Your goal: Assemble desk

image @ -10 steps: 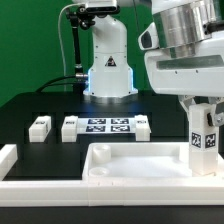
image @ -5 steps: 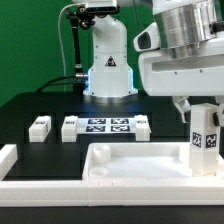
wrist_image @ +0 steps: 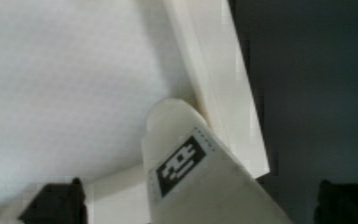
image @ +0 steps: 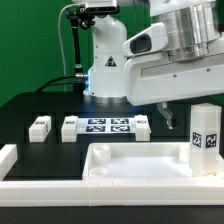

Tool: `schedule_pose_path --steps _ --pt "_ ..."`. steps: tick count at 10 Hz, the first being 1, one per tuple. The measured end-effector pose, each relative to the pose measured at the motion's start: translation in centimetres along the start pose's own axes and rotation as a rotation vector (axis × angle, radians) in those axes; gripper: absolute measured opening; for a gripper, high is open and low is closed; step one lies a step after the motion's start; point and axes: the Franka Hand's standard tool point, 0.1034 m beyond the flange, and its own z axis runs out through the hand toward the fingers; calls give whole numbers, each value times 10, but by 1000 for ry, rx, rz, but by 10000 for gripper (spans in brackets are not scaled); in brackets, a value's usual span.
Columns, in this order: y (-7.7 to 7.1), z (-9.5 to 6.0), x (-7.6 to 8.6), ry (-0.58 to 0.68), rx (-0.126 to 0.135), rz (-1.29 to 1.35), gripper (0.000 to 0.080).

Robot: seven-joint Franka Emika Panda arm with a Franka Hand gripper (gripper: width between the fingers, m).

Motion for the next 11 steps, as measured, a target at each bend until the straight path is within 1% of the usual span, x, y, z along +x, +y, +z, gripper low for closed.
schedule_pose_path --steps 1,2,3,4,5,7,8,10,11 --pt "-1 -1 1 2 -32 -209 649" --pt "-4 -4 3 -4 -69 -362 649" --pt "-6 -5 4 -22 -89 -493 649" --pt "-6 -5 4 -17 -83 -451 649" --pt "-6 -5 4 -17 -84 -442 649" --pt "-6 -5 4 -15 -83 -393 387" --pt "-5 -5 4 -11 -84 -314 291" --pt "-6 -5 4 -5 -84 -192 291" --pt "-6 -5 5 3 -79 -80 291"
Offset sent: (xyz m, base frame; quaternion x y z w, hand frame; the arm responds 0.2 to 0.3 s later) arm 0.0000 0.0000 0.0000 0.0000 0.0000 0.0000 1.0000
